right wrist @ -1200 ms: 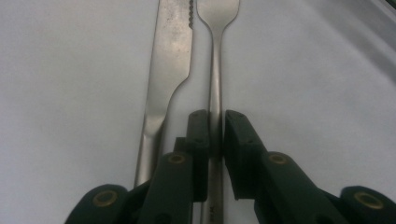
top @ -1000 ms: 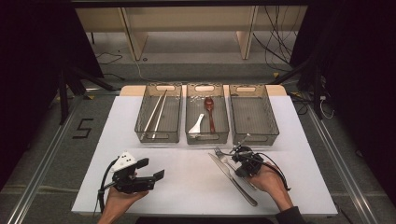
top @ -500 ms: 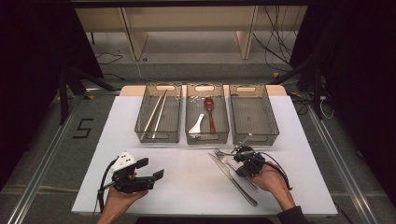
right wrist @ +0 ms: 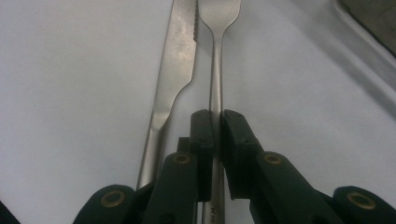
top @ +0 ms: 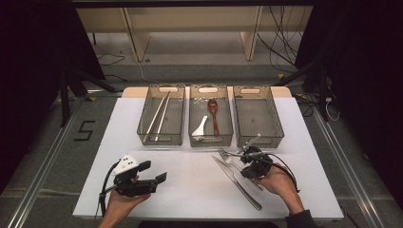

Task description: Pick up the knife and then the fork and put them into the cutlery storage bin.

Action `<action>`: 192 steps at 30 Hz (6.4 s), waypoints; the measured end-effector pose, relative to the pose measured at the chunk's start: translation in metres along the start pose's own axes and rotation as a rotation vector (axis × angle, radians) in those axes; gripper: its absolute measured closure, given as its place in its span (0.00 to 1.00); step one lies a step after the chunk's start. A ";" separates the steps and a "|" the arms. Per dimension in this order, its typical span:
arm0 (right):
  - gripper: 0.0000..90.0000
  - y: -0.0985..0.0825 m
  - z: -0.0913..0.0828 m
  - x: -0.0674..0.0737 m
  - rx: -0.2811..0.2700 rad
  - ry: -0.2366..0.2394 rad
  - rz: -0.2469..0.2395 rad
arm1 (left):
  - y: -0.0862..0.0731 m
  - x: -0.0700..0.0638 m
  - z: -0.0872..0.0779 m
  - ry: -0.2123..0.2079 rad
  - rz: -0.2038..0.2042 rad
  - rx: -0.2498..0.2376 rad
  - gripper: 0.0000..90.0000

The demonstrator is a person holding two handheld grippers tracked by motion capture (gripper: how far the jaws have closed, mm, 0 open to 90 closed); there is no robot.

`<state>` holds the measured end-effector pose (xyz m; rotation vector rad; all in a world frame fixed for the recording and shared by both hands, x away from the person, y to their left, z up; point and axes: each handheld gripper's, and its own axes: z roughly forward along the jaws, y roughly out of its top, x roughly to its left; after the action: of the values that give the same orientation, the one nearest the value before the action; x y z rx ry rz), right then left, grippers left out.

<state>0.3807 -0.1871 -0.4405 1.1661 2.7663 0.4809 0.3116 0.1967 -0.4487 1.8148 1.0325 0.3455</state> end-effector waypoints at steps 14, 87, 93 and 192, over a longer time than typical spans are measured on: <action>0.93 0.004 -0.032 0.001 -0.103 0.014 -0.026 | 0.000 0.002 -0.003 -0.005 -0.013 -0.043 0.22; 0.93 0.090 -0.043 -0.129 -0.222 -0.129 0.281 | 0.001 0.006 -0.010 0.007 -0.025 -0.118 0.21; 0.93 0.088 -0.039 -0.132 -0.216 -0.134 0.293 | 0.001 0.006 -0.010 0.008 -0.023 -0.118 0.21; 0.51 -0.003 0.002 0.026 0.040 0.055 -0.035 | 0.001 0.005 -0.011 0.011 -0.023 -0.127 0.20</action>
<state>0.3612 -0.1703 -0.4428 1.1270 2.8504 0.4637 0.3080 0.2070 -0.4439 1.6874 1.0158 0.3985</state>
